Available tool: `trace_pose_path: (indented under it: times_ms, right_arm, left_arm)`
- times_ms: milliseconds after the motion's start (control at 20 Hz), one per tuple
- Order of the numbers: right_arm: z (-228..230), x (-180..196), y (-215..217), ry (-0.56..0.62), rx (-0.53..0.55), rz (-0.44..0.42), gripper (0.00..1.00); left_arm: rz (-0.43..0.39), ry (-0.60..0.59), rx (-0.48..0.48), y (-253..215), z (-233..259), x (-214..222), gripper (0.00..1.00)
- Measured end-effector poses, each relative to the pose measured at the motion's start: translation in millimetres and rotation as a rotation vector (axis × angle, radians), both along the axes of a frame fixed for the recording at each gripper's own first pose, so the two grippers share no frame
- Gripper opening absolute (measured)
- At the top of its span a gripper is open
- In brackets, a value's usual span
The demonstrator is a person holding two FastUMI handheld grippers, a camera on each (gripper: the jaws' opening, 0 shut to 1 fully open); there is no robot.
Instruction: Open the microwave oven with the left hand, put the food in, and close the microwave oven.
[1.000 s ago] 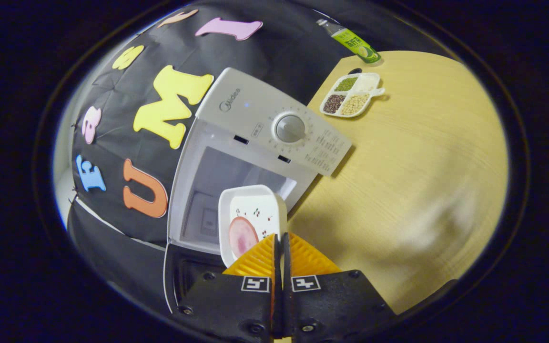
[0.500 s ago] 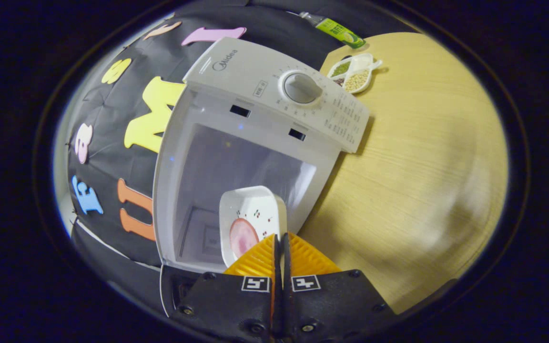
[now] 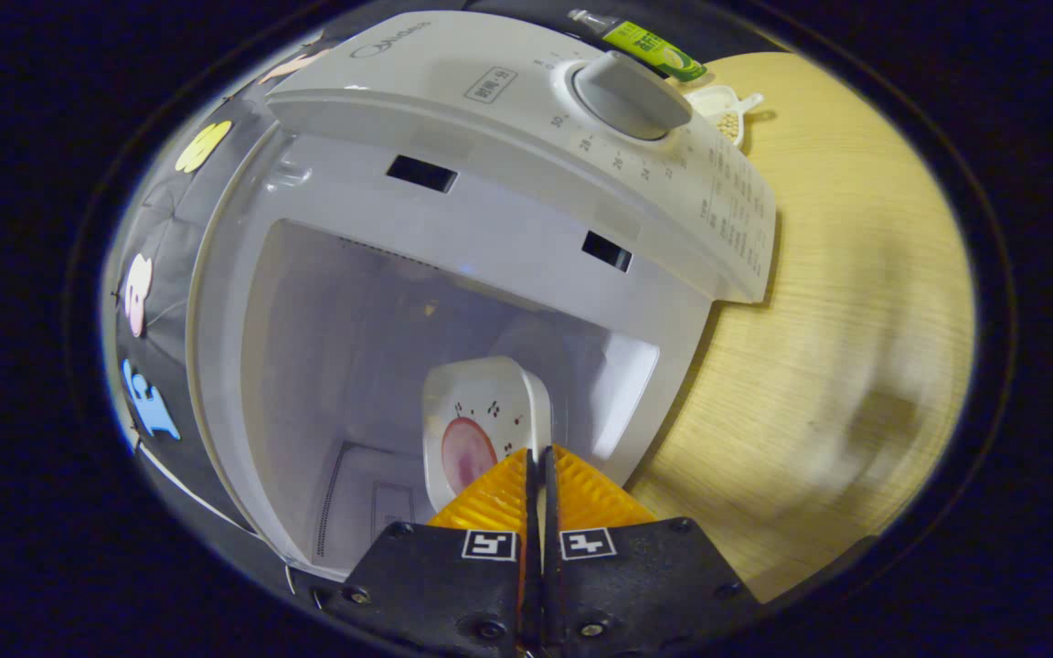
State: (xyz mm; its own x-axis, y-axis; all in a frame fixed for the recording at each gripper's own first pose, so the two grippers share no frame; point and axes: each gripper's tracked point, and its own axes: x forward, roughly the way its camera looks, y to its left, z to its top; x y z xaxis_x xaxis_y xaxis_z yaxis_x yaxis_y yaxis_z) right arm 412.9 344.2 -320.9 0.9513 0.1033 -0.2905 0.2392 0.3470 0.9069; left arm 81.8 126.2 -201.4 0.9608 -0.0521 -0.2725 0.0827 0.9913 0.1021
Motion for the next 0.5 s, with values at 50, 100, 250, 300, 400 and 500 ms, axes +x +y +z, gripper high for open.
trace_pose_path:
  times_ms: [50,100,250,300,400,500]
  right_arm:
    - [4,2,0,-0.02,0.006,0.002,0.0]
    - [11,4,2,-0.064,0.019,0.012,0.07]
    - [41,4,-2,-0.189,0.016,0.013,0.42]
    - [46,-1,-4,-0.2,-0.018,0.011,0.53]
    - [58,-12,-9,-0.228,-0.106,0.0,0.82]
    - [65,-23,-8,-0.228,-0.16,0.032,0.8]
  left_arm:
    - [0.0,-0.006,0.0,1,2,2,0.96]
    - [0.002,-0.008,0.001,1,3,4,0.96]
    - [0.004,-0.008,-0.006,2,4,9,0.96]
    - [0.003,-0.008,-0.009,2,6,10,0.96]
    - [0.0,-0.007,-0.006,2,10,12,0.96]
    - [-0.002,-0.025,0.011,3,21,13,0.96]
